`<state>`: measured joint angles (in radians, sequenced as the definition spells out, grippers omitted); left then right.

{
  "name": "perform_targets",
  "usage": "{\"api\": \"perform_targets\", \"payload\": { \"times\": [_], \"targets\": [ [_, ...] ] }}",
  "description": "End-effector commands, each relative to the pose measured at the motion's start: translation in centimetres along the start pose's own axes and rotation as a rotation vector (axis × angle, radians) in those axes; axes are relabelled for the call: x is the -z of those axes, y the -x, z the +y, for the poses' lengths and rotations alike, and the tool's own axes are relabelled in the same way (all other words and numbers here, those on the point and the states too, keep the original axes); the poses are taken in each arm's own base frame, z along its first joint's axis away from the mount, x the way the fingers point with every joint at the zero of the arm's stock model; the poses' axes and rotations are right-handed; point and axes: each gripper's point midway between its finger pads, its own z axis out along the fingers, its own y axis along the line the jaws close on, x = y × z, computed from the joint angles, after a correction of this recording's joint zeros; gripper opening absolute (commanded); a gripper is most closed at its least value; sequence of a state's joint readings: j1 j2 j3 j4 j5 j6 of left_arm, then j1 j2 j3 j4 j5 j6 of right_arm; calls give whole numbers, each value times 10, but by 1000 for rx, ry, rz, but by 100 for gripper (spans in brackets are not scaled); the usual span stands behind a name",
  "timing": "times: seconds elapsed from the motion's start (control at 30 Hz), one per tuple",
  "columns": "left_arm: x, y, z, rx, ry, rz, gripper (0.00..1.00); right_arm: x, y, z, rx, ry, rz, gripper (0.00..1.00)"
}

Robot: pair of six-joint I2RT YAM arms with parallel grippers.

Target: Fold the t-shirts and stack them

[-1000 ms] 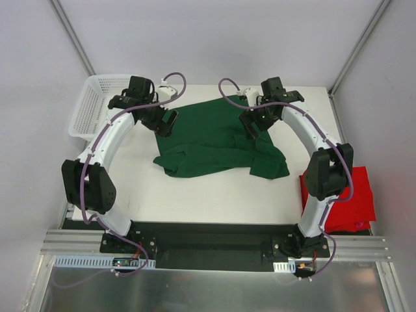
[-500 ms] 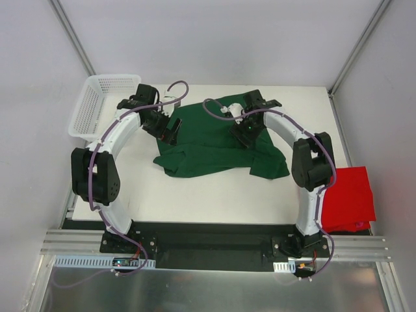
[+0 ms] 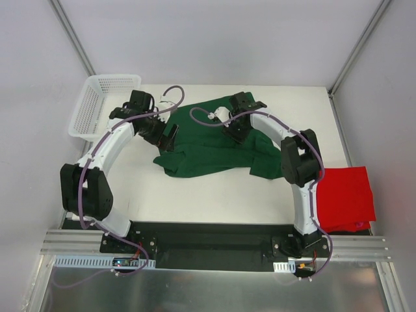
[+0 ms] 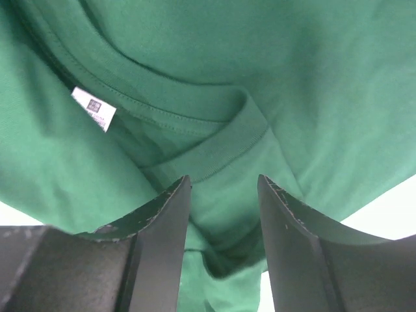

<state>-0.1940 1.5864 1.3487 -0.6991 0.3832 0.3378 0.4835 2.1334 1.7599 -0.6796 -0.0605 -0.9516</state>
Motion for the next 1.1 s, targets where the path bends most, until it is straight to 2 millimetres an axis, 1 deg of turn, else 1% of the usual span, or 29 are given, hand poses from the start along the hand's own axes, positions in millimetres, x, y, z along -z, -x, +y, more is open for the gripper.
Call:
{"api": "perform_targets", "payload": {
  "times": [0.0, 0.1, 0.2, 0.23, 0.33, 0.43, 0.47, 0.53, 0.57, 0.63, 0.67, 0.7, 0.77, 0.83, 0.87, 0.93, 0.97, 1.0, 1.03, 1.07],
  "targets": [
    [29, -1, -6, -33, 26, -47, 99, -2, 9, -11, 34, -32, -2, 49],
    [46, 1, -11, -49, 45, -82, 99, -7, 10, -9, 39, -19, 1, 49],
    [54, -2, -17, -57, 41, -92, 99, -11, 10, -10, 43, -20, 8, 50],
    [59, -2, -20, -61, 41, -106, 99, -11, 13, -11, 45, -26, 4, 51],
    [65, -8, -26, -64, 37, -114, 99, -9, 21, -15, 46, -41, -20, 53],
    [69, -14, -29, -66, 38, -114, 99, -14, 24, -14, 54, -36, -12, 58],
    [68, -18, -29, -62, 42, -105, 99, -17, 27, -14, 58, -31, -8, 64],
    [70, -21, -29, -67, 51, -105, 100, -20, 26, -13, 59, -19, 0, 68],
    [69, -25, -29, -62, 56, -98, 99, -22, 28, -11, 66, -11, 4, 73],
    [71, -27, -30, -66, 61, -100, 99, -25, 28, -11, 69, -2, 7, 77],
    [70, -30, -30, -63, 64, -96, 99, -24, 28, -9, 76, 6, 12, 76],
    [72, -30, -30, -66, 68, -103, 99, -28, 27, -7, 75, 20, 16, 75],
    [73, -32, -30, -66, 73, -103, 99, -29, 24, -5, 79, 31, 25, 68],
    [75, -33, -30, -69, 83, -105, 99, -30, 22, -4, 76, 32, 30, 64],
    [74, -34, -30, -68, 84, -102, 99, -30, 22, -4, 77, 35, 31, 57],
    [74, -35, -30, -66, 83, -101, 99, -31, 21, -2, 72, 40, 32, 46],
    [73, -36, -29, -64, 83, -96, 99, -30, 22, -2, 69, 37, 30, 33],
    [72, -36, -29, -61, 79, -93, 99, -30, 22, -3, 67, 33, 29, 25],
    [71, -36, -30, -58, 77, -92, 99, -28, 22, -3, 62, 35, 26, 20],
    [70, -37, -30, -56, 73, -89, 99, -28, 22, -3, 61, 33, 26, 10]
  ]
}}
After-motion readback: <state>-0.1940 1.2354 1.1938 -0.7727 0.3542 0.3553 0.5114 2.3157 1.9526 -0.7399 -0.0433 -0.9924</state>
